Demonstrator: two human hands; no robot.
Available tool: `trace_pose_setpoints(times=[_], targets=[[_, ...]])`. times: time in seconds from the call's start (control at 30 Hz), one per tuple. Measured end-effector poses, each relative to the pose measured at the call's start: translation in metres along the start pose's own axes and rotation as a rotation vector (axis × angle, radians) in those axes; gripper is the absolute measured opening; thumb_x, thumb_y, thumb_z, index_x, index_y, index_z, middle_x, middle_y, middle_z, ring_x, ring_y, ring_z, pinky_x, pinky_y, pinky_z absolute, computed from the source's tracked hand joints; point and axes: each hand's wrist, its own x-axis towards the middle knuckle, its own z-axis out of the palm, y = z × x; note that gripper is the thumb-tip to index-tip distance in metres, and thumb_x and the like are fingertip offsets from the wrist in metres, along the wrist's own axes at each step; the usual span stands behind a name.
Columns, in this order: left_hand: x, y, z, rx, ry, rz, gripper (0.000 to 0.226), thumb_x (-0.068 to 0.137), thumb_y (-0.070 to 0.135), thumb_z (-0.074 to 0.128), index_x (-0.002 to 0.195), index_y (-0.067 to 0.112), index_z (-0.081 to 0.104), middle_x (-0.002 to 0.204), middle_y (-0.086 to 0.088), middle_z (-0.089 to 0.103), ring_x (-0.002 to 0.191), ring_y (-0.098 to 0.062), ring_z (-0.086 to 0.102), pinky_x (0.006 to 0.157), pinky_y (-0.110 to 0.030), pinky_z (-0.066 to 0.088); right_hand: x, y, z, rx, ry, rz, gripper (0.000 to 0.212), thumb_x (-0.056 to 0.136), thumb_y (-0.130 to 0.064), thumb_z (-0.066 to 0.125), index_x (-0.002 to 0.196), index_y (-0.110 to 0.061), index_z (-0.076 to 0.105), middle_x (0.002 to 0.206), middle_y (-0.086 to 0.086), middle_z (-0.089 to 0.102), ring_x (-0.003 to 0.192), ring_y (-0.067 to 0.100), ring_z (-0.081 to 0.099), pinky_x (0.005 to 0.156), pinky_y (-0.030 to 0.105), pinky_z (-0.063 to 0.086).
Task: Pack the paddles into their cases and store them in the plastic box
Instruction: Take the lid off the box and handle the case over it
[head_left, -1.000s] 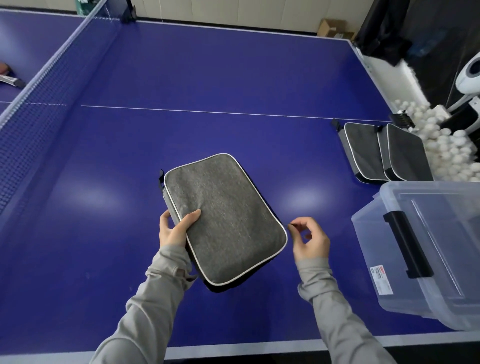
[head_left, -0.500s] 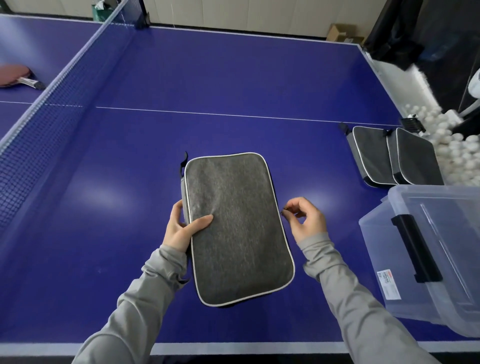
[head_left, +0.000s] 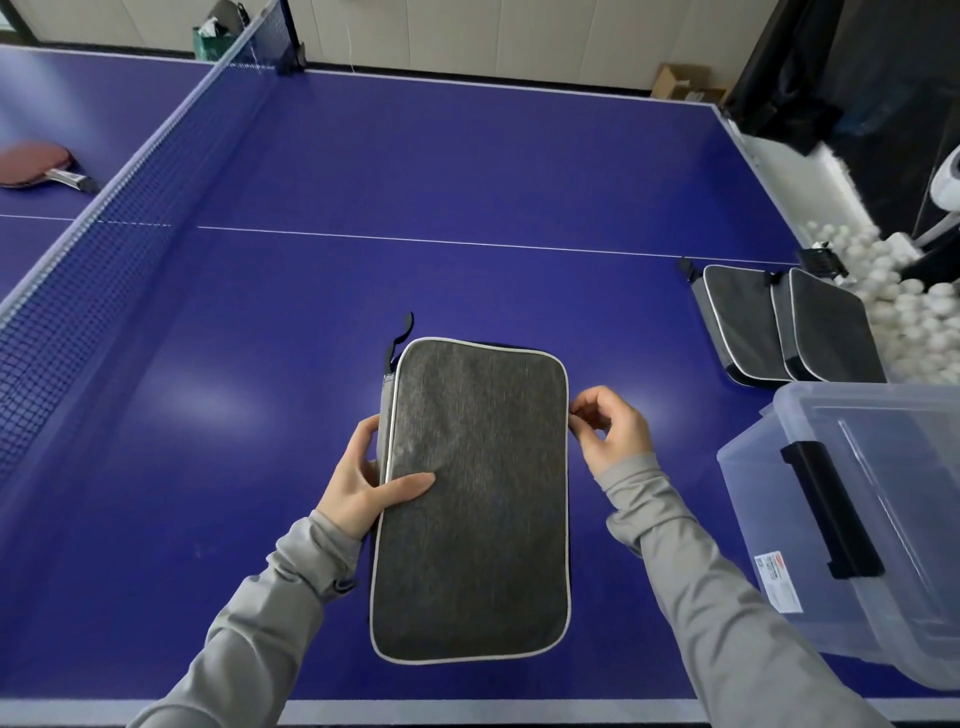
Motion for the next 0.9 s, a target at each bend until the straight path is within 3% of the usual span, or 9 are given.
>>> trace_pose_setpoints(times=[0.1, 0.27, 0.43, 0.53, 0.67, 0.9], targets=[[-0.002, 0.000, -0.005, 0.042, -0.050, -0.013, 0.080, 0.040, 0.037, 0.094, 0.108, 0.034, 0.054, 0.095, -0.012, 0.072, 0.083, -0.033, 0.070, 0.066, -0.039, 0.057, 0.002, -0.001, -0.004, -0.012, -0.004, 0.017, 0.006, 0.080, 0.003, 0.064, 0.082, -0.002, 0.061, 0.072, 0.003, 0.061, 0.065, 0.019, 0.055, 0.063, 0.012, 0.044], [-0.002, 0.008, -0.012, 0.270, -0.195, -0.014, 0.075, 0.050, 0.029, 0.091, 0.111, 0.036, 0.049, 0.094, -0.015, 0.072, 0.082, -0.032, 0.070, 0.069, -0.041, 0.058, 0.011, -0.006, -0.017, -0.045, -0.021, 0.000, 0.007, 0.080, 0.003, 0.064, 0.085, -0.002, 0.062, 0.076, 0.002, 0.063, 0.069, 0.018, 0.058, 0.070, 0.022, 0.046], [0.009, 0.020, -0.006, 0.509, -0.231, 0.023, 0.071, 0.051, 0.034, 0.087, 0.109, 0.042, 0.047, 0.083, -0.002, 0.073, 0.071, -0.020, 0.070, 0.065, -0.034, 0.057, 0.015, -0.014, -0.016, -0.152, -0.089, -0.076, 0.006, 0.080, 0.002, 0.064, 0.085, -0.001, 0.063, 0.080, 0.008, 0.068, 0.069, 0.016, 0.056, 0.070, 0.016, 0.042], [0.015, 0.025, -0.001, 0.640, -0.246, 0.026, 0.071, 0.051, 0.038, 0.084, 0.109, 0.044, 0.044, 0.083, 0.000, 0.072, 0.075, -0.023, 0.070, 0.074, -0.039, 0.058, 0.018, -0.021, -0.012, -0.159, -0.098, -0.112, 0.006, 0.080, 0.003, 0.063, 0.086, 0.000, 0.063, 0.081, 0.010, 0.068, 0.070, 0.019, 0.056, 0.067, 0.010, 0.038], [0.020, 0.031, 0.007, 0.875, -0.302, 0.050, 0.067, 0.056, 0.039, 0.081, 0.103, 0.054, 0.036, 0.090, 0.005, 0.072, 0.077, -0.014, 0.069, 0.081, -0.035, 0.055, 0.018, -0.031, -0.003, -0.140, -0.093, -0.149, 0.005, 0.081, 0.004, 0.063, 0.085, 0.001, 0.063, 0.081, 0.010, 0.068, 0.069, 0.016, 0.054, 0.065, 0.004, 0.036], [0.026, 0.029, 0.016, 1.107, -0.356, 0.040, 0.074, 0.064, 0.033, 0.081, 0.123, 0.033, 0.037, 0.092, 0.007, 0.072, 0.075, -0.015, 0.067, 0.079, -0.027, 0.051, 0.011, -0.048, 0.005, -0.070, -0.110, -0.227, 0.006, 0.077, 0.008, 0.062, 0.081, 0.004, 0.062, 0.079, 0.013, 0.067, 0.066, 0.014, 0.054, 0.066, -0.001, 0.038]])
